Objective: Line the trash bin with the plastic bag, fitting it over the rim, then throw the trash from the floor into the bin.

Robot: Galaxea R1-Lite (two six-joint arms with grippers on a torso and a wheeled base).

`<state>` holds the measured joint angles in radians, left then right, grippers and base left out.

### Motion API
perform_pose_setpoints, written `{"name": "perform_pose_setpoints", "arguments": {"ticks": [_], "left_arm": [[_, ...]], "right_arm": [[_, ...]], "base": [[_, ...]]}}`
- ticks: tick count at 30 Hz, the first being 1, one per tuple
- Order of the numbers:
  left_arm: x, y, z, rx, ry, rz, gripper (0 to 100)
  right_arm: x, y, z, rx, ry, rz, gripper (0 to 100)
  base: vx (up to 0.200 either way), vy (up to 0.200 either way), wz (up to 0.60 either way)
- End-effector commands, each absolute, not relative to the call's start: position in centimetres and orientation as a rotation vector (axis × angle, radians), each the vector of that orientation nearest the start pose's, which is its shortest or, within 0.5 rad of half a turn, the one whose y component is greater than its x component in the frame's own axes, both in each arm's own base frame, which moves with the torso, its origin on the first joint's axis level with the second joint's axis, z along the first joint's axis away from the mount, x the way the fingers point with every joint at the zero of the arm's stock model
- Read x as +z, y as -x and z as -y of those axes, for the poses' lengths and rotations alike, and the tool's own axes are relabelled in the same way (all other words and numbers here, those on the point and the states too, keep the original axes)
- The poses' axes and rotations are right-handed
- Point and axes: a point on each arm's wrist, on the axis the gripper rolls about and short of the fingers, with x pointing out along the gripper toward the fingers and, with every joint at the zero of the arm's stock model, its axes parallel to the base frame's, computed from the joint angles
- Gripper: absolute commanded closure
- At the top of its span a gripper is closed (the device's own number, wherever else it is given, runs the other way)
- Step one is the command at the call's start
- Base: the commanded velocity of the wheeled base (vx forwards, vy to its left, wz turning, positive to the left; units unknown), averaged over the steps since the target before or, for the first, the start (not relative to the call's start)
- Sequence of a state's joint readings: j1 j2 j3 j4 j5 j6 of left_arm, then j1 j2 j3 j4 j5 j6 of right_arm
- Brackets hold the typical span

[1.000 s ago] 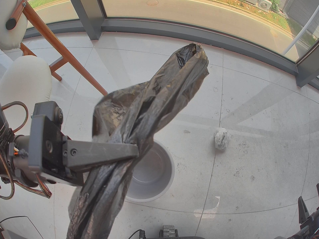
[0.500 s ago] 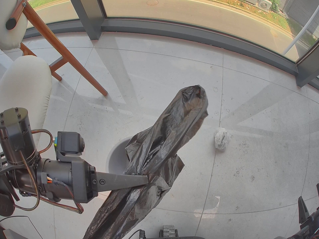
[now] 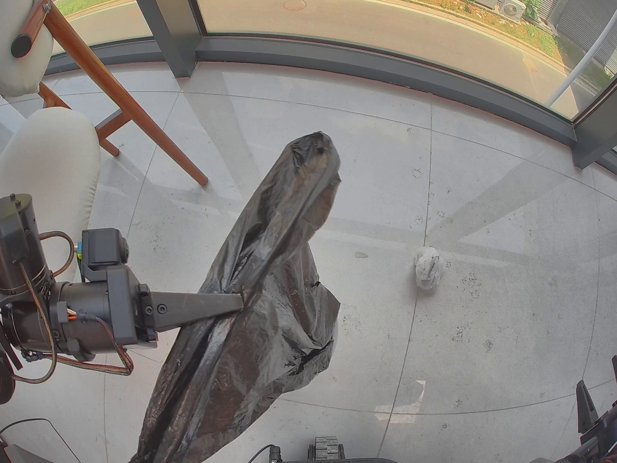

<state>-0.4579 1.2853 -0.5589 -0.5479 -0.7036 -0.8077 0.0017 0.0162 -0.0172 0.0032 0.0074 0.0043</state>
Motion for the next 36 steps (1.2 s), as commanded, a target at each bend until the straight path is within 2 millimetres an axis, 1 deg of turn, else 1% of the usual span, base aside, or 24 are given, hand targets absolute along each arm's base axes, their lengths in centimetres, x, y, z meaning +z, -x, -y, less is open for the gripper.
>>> {"name": "perform_pose_setpoints", "arguments": {"ticks": [1, 4, 7, 8, 9, 11, 14, 16, 19, 23, 27, 31, 36], "left_arm": [[22.1, -15.5, 8.9, -1.011, 0.733, -0.614, 100], [22.6, -14.9, 8.5, -1.001, 0.732, -0.604, 100], [24.2, -14.6, 7.3, -0.977, 0.737, -0.521, 100], [24.2, -14.6, 7.3, -0.977, 0.737, -0.521, 100], [24.6, -14.4, 6.7, -0.947, 0.745, -0.512, 100], [24.6, -14.2, 6.6, -0.938, 0.748, -0.528, 100], [23.5, -13.6, 6.6, -0.926, 0.759, -0.602, 100], [22.7, -13.3, 7.0, -0.942, 0.754, -0.645, 100], [22.2, -13.2, 7.9, -0.977, 0.745, -0.692, 100], [21.4, -13.9, 9.3, -1.007, 0.725, -0.76, 100], [21.2, -14.6, 10.4, -1.036, 0.717, -0.763, 100], [20.6, -15.4, 10.9, -1.031, 0.718, -0.774, 100], [19.9, -15.6, 11.1, -1.022, 0.716, -0.806, 100]], "right_arm": [[7.5, 2.2, 0.0, 0.009, -0.005, -0.009, 0], [7.5, 2.2, 0.0, 0.009, -0.003, -0.009, 0], [7.5, 2.2, 0.0, 0.011, -0.005, -0.009, 0], [7.5, 2.2, 0.0, 0.011, -0.005, -0.009, 0], [7.6, 2.2, 0.0, 0.011, -0.003, -0.008, 0], [7.5, 2.2, 0.0, 0.009, -0.003, -0.009, 0], [7.6, 2.2, 0.0, 0.009, -0.005, -0.008, 0], [7.5, 2.2, 0.0, 0.011, -0.005, -0.009, 0], [7.5, 2.2, 0.0, 0.009, -0.005, -0.009, 0], [7.5, 2.2, 0.0, 0.011, -0.005, -0.009, 0], [7.5, 2.2, 0.0, 0.009, -0.005, -0.009, 0], [7.5, 2.2, 0.0, 0.009, -0.005, -0.009, 0], [7.5, 2.2, 0.0, 0.011, -0.005, -0.009, 0]], "base": [[0.0, 0.0, 0.0], [0.0, 0.0, 0.0], [0.0, 0.0, 0.0], [0.0, 0.0, 0.0], [0.0, 0.0, 0.0], [0.0, 0.0, 0.0], [0.0, 0.0, 0.0], [0.0, 0.0, 0.0], [0.0, 0.0, 0.0], [0.0, 0.0, 0.0], [0.0, 0.0, 0.0], [0.0, 0.0, 0.0], [0.0, 0.0, 0.0]]}}
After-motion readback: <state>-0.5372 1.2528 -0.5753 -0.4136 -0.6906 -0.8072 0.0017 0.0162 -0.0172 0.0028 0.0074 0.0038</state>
